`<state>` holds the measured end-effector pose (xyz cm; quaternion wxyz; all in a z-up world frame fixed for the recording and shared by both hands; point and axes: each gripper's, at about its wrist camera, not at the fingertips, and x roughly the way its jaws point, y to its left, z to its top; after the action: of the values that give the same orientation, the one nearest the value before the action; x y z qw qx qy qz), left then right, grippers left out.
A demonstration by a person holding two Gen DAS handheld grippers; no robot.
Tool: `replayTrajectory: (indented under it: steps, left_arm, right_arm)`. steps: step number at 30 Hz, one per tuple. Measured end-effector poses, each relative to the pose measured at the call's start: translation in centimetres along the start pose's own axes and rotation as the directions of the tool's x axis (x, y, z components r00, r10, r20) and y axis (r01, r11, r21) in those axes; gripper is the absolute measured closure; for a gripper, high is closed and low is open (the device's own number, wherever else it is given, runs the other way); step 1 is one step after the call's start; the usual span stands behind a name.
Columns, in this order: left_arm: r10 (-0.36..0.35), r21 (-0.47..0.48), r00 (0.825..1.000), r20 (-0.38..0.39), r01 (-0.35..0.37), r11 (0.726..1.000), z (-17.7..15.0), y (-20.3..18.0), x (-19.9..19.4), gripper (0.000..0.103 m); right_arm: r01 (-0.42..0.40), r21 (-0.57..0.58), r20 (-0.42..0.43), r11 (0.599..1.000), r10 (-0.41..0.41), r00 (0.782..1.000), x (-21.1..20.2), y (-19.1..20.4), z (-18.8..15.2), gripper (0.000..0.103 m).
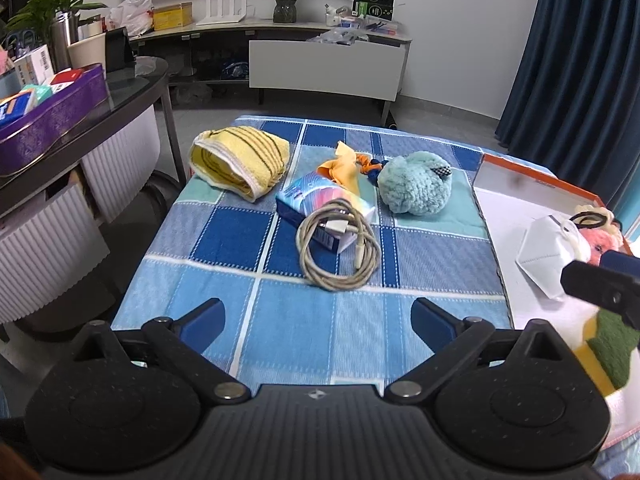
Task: Organize soft objects
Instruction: 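Withdraw both grippers from the box back over the table, then grasp the light-blue knitted plush with the right gripper while the left grasps the beige cable coil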
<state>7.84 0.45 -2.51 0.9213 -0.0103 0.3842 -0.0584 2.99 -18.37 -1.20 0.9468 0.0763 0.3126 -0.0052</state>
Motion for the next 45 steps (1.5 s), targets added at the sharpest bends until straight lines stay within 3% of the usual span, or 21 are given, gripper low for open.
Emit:
replayTrajectory:
  steps: [18, 21, 24, 34, 36, 37, 42, 43, 45]
  left_arm:
    - [0.059, -0.019, 0.998, -0.032, -0.06, 0.998, 2.1, -0.7, 7.0, 0.0]
    - [0.061, 0.012, 0.998, -0.023, -0.061, 0.998, 2.1, -0.7, 7.2, 0.009]
    - [0.042, 0.046, 0.999, -0.005, -0.042, 0.998, 2.0, -0.8, 6.7, 0.031]
    - [-0.019, 0.013, 1.0, 0.021, 0.018, 1.0, 1.7, 1.6, 3.7, 0.038]
    - [-0.035, 0.001, 0.999, 0.024, 0.034, 0.999, 1.9, 2.0, 3.4, 0.055]
    - [-0.039, -0.002, 0.999, 0.02, 0.039, 0.999, 1.9, 2.2, 3.4, 0.058]
    - [-0.056, -0.025, 0.998, 0.01, 0.056, 0.998, 1.5, 3.4, 3.8, 0.058]
    - [-0.066, -0.027, 0.998, 0.009, 0.067, 0.997, 1.3, 3.6, 3.8, 0.054]
    - [-0.077, -0.02, 0.997, 0.011, 0.077, 0.997, 0.9, 3.8, 3.6, 0.036]
  right_arm:
    - [-0.02, 0.003, -0.028, 1.0, 0.02, 0.999, 3.7, -0.8, 1.4, 0.025]
    - [-0.021, 0.001, -0.035, 1.0, 0.021, 0.999, 4.4, -0.7, 1.6, 0.025]
    - [-0.022, -0.006, -0.045, 1.0, 0.021, 0.999, 5.1, -0.6, 2.0, 0.025]
    - [-0.029, 0.014, -0.085, 0.999, 0.03, 0.996, 9.7, 0.0, 4.3, 0.021]
    - [-0.026, 0.006, -0.096, 1.0, 0.026, 0.995, 11.1, 0.3, 5.0, 0.02]
    - [-0.015, -0.009, -0.102, 1.0, 0.014, 0.995, 11.8, 0.6, 5.3, 0.019]
    - [0.009, -0.03, -0.147, 1.0, -0.013, 0.989, 15.6, 1.3, 6.6, 0.013]
    - [0.02, -0.035, -0.149, 0.999, -0.024, 0.989, 16.3, 1.4, 6.9, 0.013]
    - [0.024, -0.033, -0.157, 0.999, -0.029, 0.987, 17.4, 1.4, 7.4, 0.012]
